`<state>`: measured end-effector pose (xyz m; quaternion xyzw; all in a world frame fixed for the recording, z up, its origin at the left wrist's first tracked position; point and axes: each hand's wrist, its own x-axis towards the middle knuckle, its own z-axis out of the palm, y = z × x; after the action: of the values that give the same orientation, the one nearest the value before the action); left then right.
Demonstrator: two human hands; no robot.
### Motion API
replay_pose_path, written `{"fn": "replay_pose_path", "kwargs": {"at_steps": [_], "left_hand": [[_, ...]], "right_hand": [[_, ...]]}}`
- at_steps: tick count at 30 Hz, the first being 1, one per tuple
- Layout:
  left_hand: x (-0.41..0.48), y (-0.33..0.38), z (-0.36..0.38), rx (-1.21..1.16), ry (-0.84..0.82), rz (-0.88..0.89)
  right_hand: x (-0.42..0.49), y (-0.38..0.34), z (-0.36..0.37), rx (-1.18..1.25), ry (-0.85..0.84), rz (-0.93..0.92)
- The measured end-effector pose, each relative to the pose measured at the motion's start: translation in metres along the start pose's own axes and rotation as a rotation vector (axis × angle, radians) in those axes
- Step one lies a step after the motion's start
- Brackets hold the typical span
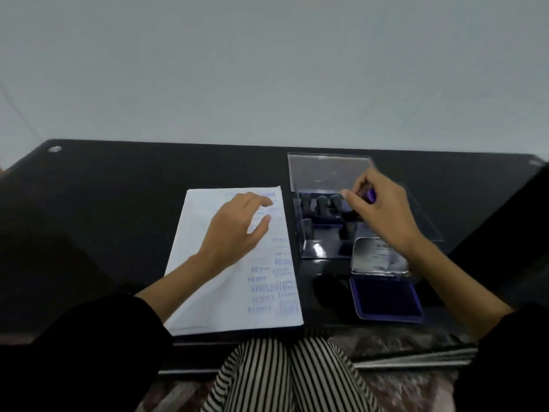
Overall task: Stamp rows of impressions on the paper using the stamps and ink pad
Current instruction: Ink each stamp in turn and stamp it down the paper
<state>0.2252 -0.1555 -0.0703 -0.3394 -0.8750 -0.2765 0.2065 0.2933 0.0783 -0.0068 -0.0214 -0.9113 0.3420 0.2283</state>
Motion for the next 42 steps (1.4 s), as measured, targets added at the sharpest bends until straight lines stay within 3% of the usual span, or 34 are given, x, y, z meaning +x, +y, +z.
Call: {"fn": "replay_pose_path", "kwargs": {"at_steps": [3, 6, 16, 42], "left_hand": [[-0.017, 0.040, 0.001, -0.068, -0.082, 0.154], [-0.035, 0.077, 0.006, -0.150, -0.184, 0.190], [-0.062, 0.133, 0.051, -0.070, -0.518, -0.135], [-0.071, 0.140, 0.081, 0.005, -0.463, -0.132]], "right_hand": [[-0.028, 0.004, -0.015, -0.006, 0.018, 0.035], [-0.054, 0.006, -0.022, -0.042, 0.011, 0.047], [-0.102, 0.023, -0.016, -0.177, -0.062, 0.146], [-0.122, 0.027, 0.015, -0.351, -0.089, 0.140]]}}
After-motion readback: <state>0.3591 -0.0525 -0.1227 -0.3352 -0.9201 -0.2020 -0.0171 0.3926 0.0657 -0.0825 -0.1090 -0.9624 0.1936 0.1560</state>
